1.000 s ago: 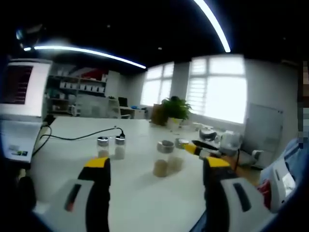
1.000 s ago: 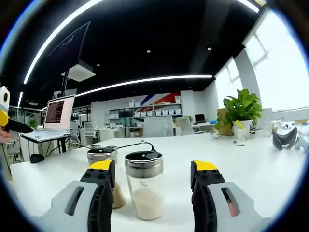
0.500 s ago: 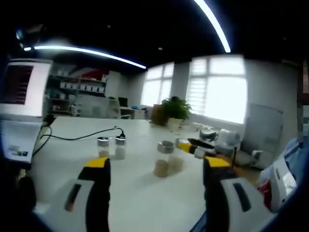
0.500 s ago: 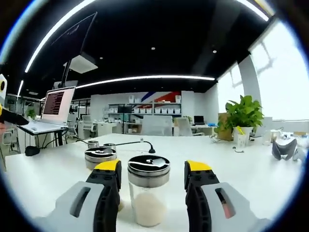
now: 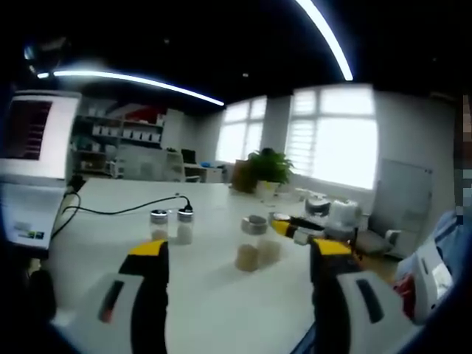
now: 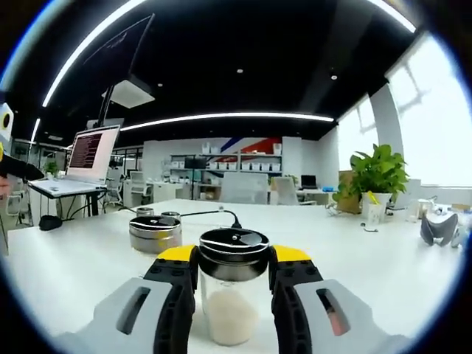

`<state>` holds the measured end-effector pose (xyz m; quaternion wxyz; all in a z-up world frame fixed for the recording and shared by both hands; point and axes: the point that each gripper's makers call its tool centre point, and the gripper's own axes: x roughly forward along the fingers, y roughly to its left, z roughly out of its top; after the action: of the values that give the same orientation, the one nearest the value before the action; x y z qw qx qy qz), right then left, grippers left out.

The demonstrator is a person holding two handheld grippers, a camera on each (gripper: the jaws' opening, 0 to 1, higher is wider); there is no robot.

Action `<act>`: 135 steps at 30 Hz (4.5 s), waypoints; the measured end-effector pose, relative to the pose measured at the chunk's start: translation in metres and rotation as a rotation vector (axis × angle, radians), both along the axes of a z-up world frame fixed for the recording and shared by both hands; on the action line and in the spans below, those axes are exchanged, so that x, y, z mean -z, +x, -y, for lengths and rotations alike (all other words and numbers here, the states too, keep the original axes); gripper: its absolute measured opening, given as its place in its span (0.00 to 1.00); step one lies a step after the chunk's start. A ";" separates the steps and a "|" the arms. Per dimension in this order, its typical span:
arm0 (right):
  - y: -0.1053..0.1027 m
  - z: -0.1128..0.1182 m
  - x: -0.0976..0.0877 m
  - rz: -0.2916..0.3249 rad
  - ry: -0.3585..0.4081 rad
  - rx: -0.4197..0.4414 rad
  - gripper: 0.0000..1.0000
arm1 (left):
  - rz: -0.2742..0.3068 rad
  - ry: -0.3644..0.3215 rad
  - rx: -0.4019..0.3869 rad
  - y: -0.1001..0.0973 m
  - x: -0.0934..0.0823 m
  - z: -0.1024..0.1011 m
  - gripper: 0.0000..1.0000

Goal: Rotate the seasoning bottle until the label or dispensing opening points toward the visible target arrow and the bottle remains upright within the marked orientation range

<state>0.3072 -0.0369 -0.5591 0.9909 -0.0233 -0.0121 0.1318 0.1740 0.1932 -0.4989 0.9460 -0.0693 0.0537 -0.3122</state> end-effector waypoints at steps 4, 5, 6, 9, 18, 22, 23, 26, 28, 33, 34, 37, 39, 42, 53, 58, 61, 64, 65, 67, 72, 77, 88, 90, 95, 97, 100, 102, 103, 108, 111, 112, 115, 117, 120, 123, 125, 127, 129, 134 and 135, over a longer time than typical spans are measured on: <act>0.000 0.001 0.002 -0.008 0.040 -0.003 0.37 | -0.001 0.001 0.000 0.000 0.000 0.000 0.83; 0.000 0.001 0.002 -0.011 0.047 -0.005 0.37 | 0.001 0.006 -0.002 0.000 0.000 -0.001 0.83; 0.000 0.001 0.002 -0.008 0.041 -0.006 0.37 | 0.004 0.009 -0.005 0.000 0.000 -0.001 0.83; 0.000 0.001 0.002 -0.005 0.031 -0.012 0.37 | 0.005 0.009 -0.007 0.000 -0.001 -0.002 0.83; 0.000 0.001 0.002 -0.001 0.031 -0.033 0.37 | 0.000 0.006 -0.001 0.001 0.000 -0.001 0.83; 0.001 0.002 0.002 -0.013 0.028 -0.062 0.37 | 0.000 0.009 -0.005 0.001 -0.001 -0.003 0.83; 0.001 0.001 0.002 -0.012 0.024 -0.069 0.36 | 0.002 0.010 -0.006 0.001 -0.001 -0.003 0.83; 0.001 0.001 0.002 -0.010 0.026 -0.083 0.36 | 0.004 0.007 -0.004 0.000 -0.002 -0.002 0.83; 0.002 0.001 0.002 -0.008 0.027 -0.094 0.36 | 0.005 0.007 -0.005 -0.001 -0.002 -0.003 0.83; 0.002 0.000 0.002 -0.023 0.015 -0.140 0.36 | 0.005 0.007 -0.010 -0.001 -0.002 -0.004 0.83; 0.002 0.000 0.002 -0.028 0.011 -0.155 0.36 | 0.005 0.007 -0.009 -0.001 -0.002 -0.005 0.83; 0.003 0.000 0.002 -0.038 0.017 -0.184 0.36 | 0.010 0.009 -0.013 -0.001 -0.003 -0.005 0.83; 0.003 -0.001 0.002 -0.046 0.012 -0.206 0.36 | 0.010 0.009 -0.009 -0.002 -0.003 -0.005 0.83; 0.005 0.000 0.003 -0.057 0.013 -0.236 0.36 | 0.012 0.007 -0.008 -0.003 -0.004 -0.005 0.83; 0.003 -0.002 0.004 -0.087 -0.002 -0.414 0.36 | 0.009 0.011 -0.009 -0.001 -0.002 -0.004 0.83; 0.003 -0.004 0.005 -0.107 -0.015 -0.486 0.36 | 0.013 0.013 -0.006 -0.002 -0.003 -0.002 0.82; 0.003 -0.004 0.005 -0.116 -0.022 -0.521 0.36 | 0.011 0.013 -0.005 -0.002 -0.002 -0.002 0.82; 0.004 -0.003 0.005 -0.122 -0.015 -0.540 0.36 | 0.012 0.013 -0.005 -0.002 -0.002 -0.002 0.82; 0.004 -0.003 0.005 -0.114 -0.030 -0.539 0.36 | 0.013 0.013 -0.004 -0.003 -0.003 -0.002 0.83; 0.004 -0.003 0.005 -0.120 -0.030 -0.557 0.36 | 0.014 0.014 -0.002 -0.003 -0.003 -0.002 0.83; 0.004 -0.003 0.005 -0.148 -0.038 -0.651 0.36 | 0.008 0.015 -0.010 -0.002 -0.002 -0.004 0.83; 0.006 -0.003 0.005 -0.155 -0.044 -0.736 0.36 | 0.022 0.012 -0.009 -0.001 -0.005 -0.004 0.83; 0.006 -0.003 0.006 -0.128 -0.006 -0.913 0.36 | 0.002 0.026 0.007 0.000 0.001 0.002 0.83; 0.006 -0.002 0.006 -0.127 -0.002 -0.930 0.36 | 0.000 0.029 0.009 0.000 0.002 0.002 0.83; 0.005 -0.003 0.006 -0.128 -0.009 -0.965 0.36 | 0.011 0.023 0.006 -0.001 -0.001 0.000 0.82; 0.005 -0.004 0.006 -0.130 -0.006 -0.976 0.36 | 0.009 0.028 0.004 -0.001 -0.001 0.000 0.82; 0.004 -0.004 0.006 -0.129 -0.012 -0.982 0.36 | 0.005 0.028 0.005 0.000 -0.001 0.000 0.82; 0.003 -0.005 0.006 -0.129 -0.013 -0.986 0.36 | 0.003 0.028 0.007 0.000 0.000 0.001 0.82; 0.004 -0.005 0.006 -0.129 -0.011 -0.988 0.36 | 0.002 0.026 0.007 0.001 0.000 0.001 0.82; 0.004 -0.005 0.006 -0.129 -0.001 -0.998 0.37 | -0.005 0.026 0.003 0.002 0.001 0.000 0.82; 0.005 -0.004 0.006 -0.126 0.011 -1.006 0.37 | -0.007 0.027 0.005 0.002 0.001 0.000 0.82; 0.005 -0.004 0.006 -0.123 0.011 -1.010 0.37 | -0.008 0.028 0.005 0.002 0.002 0.000 0.82; 0.007 -0.003 0.006 -0.136 0.020 -1.024 0.38 | -0.011 0.033 0.005 0.002 0.003 0.001 0.82; 0.008 -0.002 0.007 -0.182 0.053 -1.005 0.41 | -0.011 0.033 0.006 0.002 0.003 0.001 0.82; 0.011 0.002 0.003 -0.192 0.083 -0.958 0.54 | -0.011 0.030 0.004 0.002 0.004 0.002 0.82; 0.011 0.007 0.000 -0.191 0.073 -0.902 0.70 | -0.014 0.031 0.001 0.002 0.004 0.001 0.82; 0.011 0.011 -0.001 -0.173 0.044 -0.847 0.71 | -0.015 0.028 0.001 0.002 0.004 0.001 0.82; 0.009 0.014 -0.001 -0.166 0.021 -0.804 0.72 | -0.016 0.029 0.002 0.002 0.004 0.002 0.82; 0.010 0.019 0.005 -0.210 0.003 -0.722 0.72 | -0.016 0.030 0.003 0.002 0.004 0.002 0.82; -0.004 0.015 -0.001 -0.149 -0.064 -0.633 0.74 | -0.020 0.030 0.003 0.002 0.005 0.003 0.82; -0.006 0.014 -0.006 -0.137 -0.033 -0.617 0.74 | -0.023 0.030 0.005 0.002 0.006 0.003 0.82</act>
<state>0.3010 -0.0505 -0.5533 0.9021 -0.0257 0.0503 0.4278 0.1765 0.1900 -0.5045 0.9454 -0.0588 0.0693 -0.3129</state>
